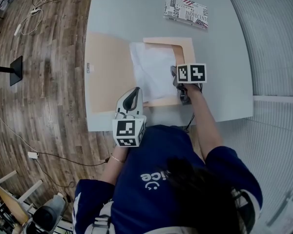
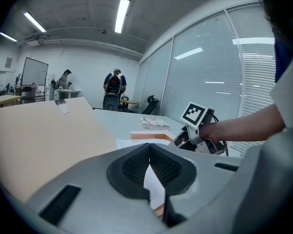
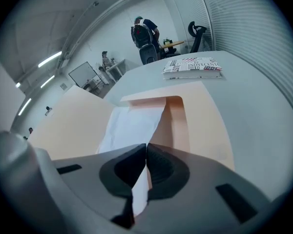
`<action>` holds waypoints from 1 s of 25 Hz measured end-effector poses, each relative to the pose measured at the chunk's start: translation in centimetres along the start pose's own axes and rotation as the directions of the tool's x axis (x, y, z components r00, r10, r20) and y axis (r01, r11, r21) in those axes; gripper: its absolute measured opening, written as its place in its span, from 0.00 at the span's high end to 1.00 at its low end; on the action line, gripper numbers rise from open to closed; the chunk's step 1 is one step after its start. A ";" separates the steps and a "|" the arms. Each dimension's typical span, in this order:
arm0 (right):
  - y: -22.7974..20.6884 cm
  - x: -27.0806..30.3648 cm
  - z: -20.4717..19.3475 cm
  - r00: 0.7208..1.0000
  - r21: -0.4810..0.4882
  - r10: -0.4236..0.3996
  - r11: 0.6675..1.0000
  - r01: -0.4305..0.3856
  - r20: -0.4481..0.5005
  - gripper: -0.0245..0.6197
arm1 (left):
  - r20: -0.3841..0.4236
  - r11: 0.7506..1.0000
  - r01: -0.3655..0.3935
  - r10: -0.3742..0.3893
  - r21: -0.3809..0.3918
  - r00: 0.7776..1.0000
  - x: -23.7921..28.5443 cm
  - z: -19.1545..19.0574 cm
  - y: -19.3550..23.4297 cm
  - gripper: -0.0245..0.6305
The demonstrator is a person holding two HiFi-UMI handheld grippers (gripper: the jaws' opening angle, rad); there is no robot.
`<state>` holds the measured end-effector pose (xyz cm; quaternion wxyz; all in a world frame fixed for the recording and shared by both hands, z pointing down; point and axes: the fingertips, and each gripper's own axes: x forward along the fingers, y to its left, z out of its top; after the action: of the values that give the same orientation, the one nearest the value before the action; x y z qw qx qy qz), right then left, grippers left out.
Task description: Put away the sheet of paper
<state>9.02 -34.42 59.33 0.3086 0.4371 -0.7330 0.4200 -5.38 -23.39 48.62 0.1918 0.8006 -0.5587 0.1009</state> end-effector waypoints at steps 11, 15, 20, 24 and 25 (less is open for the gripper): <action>-1.8 -0.5 -2.2 0.966 -0.151 -0.238 0.964 0.221 -0.104 0.84 | 0.002 1.000 0.000 0.000 0.011 1.000 -0.2 0.0 -0.3 0.96; -2.0 -0.9 -1.9 0.959 -0.144 -0.272 0.955 0.260 -0.075 0.80 | 0.007 1.000 -0.009 0.009 0.013 1.000 -0.4 -0.1 -0.1 0.96; -2.3 -1.9 -1.8 0.954 -0.117 -0.297 0.950 0.290 -0.045 0.74 | 0.007 1.000 -0.013 0.013 0.011 1.000 -0.4 -0.2 0.1 0.96; -1.8 -2.7 -1.6 0.962 -0.083 -0.272 0.959 0.270 -0.006 0.66 | 0.010 1.000 -0.009 0.009 0.017 1.000 -0.5 -0.2 -0.1 0.96; -1.5 -3.1 -1.5 0.968 -0.064 -0.249 0.966 0.250 0.016 0.65 | 0.011 1.000 -0.009 0.009 0.017 1.000 -0.6 -0.1 -0.1 0.96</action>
<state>11.85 -32.36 58.00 0.3703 0.5172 -0.6865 0.3521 -5.46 -22.81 48.51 0.1811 0.8003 -0.5624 0.1021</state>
